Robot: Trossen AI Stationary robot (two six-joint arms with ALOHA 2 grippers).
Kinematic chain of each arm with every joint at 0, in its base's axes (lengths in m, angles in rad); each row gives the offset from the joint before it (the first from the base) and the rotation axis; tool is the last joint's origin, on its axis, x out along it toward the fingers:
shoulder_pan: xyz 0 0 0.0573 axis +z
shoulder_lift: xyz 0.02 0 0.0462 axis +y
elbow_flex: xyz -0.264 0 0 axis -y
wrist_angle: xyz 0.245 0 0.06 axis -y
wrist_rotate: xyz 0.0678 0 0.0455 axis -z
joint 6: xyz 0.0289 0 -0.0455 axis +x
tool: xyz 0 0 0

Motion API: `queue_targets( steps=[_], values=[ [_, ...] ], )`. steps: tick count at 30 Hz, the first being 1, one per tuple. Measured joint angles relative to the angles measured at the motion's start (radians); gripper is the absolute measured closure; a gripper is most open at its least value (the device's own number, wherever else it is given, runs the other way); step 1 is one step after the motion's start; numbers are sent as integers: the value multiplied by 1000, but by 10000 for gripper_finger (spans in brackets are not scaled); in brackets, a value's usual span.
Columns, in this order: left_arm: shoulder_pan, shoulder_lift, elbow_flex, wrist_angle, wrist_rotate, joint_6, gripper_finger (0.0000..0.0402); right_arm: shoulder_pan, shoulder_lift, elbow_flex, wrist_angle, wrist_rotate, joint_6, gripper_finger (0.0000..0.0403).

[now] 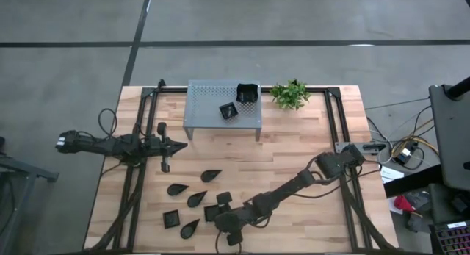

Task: Pick & Place Mini shaped plates
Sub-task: Stack the black square plate on top of the black square plates on the shelf

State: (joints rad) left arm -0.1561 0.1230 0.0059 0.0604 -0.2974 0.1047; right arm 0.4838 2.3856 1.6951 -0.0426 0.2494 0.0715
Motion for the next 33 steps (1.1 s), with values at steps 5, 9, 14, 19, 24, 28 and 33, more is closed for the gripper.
queue_targets(
  steps=[5,9,14,19,24,28,33],
  values=[
    [0,0,0,0,0,0,401,-1,0,0,-3,12,-2,298],
    [0,0,0,0,0,0,401,-1,0,-2,-5,14,0,306],
    [0,0,0,0,0,0,401,-2,0,-3,-7,16,0,319],
    [0,0,0,0,0,0,401,-3,0,-4,-12,16,-1,331],
    [0,0,0,-1,0,0,401,-4,0,-7,-21,15,-1,339],
    [0,0,0,-1,0,0,401,-5,0,-7,-22,15,0,346],
    [0,0,0,-1,0,0,401,-6,-1,-7,-28,23,-4,377]
  ],
)
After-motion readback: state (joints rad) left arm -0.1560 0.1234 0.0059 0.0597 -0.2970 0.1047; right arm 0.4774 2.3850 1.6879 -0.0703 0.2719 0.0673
